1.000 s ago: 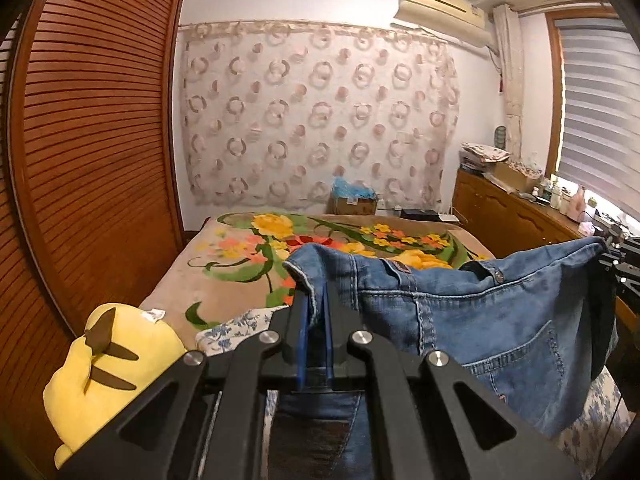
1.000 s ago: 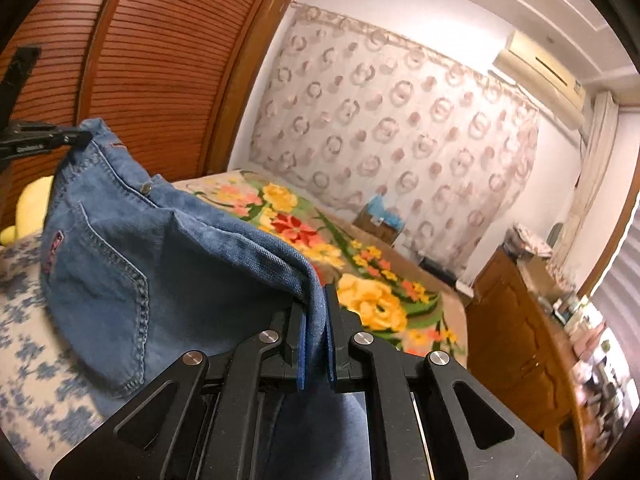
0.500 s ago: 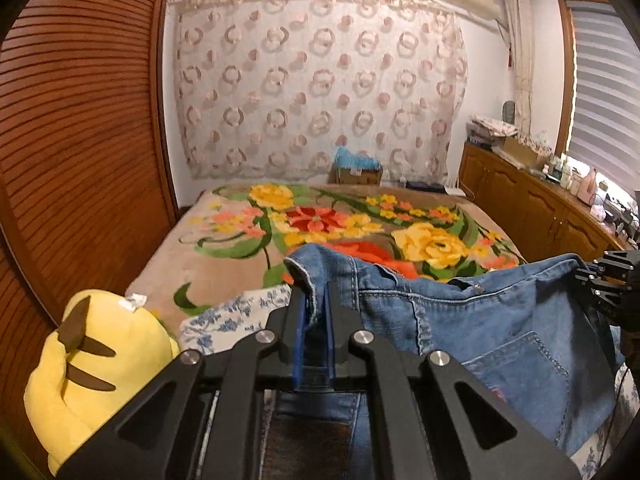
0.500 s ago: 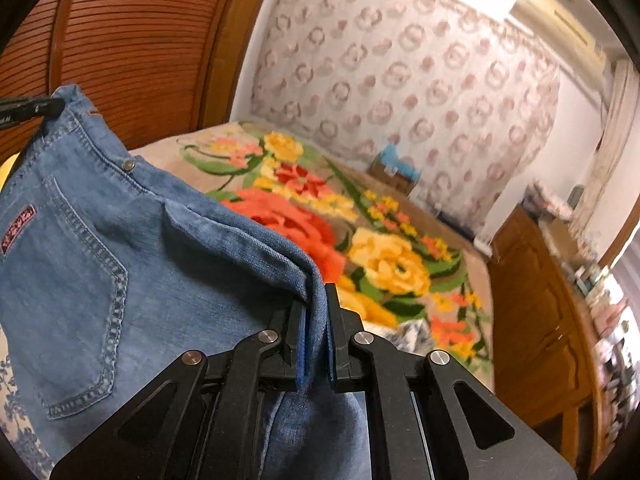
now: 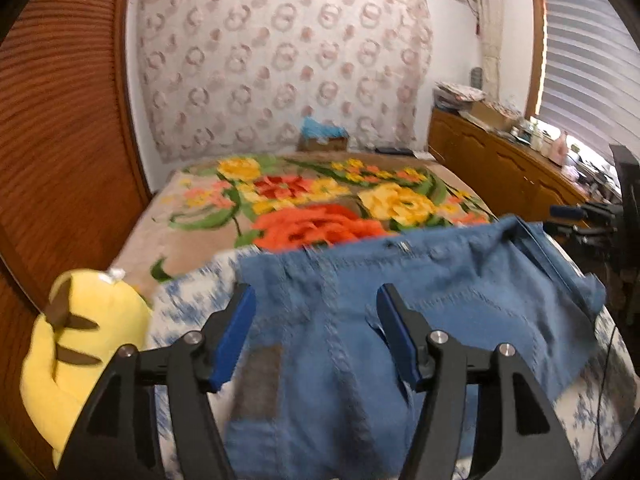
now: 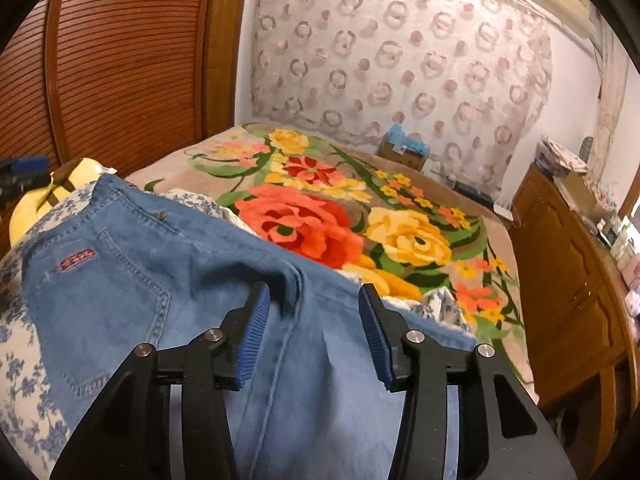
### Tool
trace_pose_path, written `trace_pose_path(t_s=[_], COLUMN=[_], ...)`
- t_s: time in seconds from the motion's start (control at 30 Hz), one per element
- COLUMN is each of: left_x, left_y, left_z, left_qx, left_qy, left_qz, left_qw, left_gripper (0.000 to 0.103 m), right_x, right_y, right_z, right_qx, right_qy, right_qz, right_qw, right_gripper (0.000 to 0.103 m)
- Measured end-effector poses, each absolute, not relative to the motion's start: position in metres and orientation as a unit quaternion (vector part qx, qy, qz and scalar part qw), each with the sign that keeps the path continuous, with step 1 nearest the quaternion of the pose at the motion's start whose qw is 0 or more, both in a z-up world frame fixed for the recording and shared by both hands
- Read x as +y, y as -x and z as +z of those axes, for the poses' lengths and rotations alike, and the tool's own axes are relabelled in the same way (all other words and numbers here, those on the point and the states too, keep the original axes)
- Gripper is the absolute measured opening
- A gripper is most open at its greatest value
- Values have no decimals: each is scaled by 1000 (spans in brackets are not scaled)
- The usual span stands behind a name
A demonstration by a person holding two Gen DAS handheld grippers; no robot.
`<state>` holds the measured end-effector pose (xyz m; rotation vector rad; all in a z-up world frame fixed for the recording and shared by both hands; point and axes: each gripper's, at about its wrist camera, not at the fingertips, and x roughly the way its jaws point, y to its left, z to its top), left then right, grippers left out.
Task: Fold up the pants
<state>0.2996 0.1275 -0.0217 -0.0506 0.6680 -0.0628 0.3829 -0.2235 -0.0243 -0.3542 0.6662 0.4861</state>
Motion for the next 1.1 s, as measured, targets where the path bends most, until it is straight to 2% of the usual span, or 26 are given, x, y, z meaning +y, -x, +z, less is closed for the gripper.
trace_pose_path(t_s=[0.23,0.63,0.73,0.77,0.8,0.93,1.1], left_x=[101,81,83,83,81,79,83], left_y=[-278,-258,-261,-261,-261,-260,-262], left_z=[-46,-71,-77,-79,-81,-83,-84], left_qx=[367,386,390,391,391,385,386], left_qy=[23,16,14,12,6,-5,7], left_qz=[-56,-66,-65,-65,-64,-60,-66], left_qw=[928,920,918,918,918,921,920], left_gripper=[62,62,62,62,62,62,62], right_x=[-251,-265,-267,-267,-268,-277,-291], right_y=[-346,-308,-308,-308,-308,-318,-347], right_z=[-43,-79,-83,-83,-81,-64,-39], right_qx=[362,412,419,417,412,386,359], right_qy=[161,138,140,145,149,155,166], right_qz=[248,263,267,269,270,253,217], right_qw=[884,861,856,856,857,873,892], right_gripper=[48,47,30,17,10,5,5])
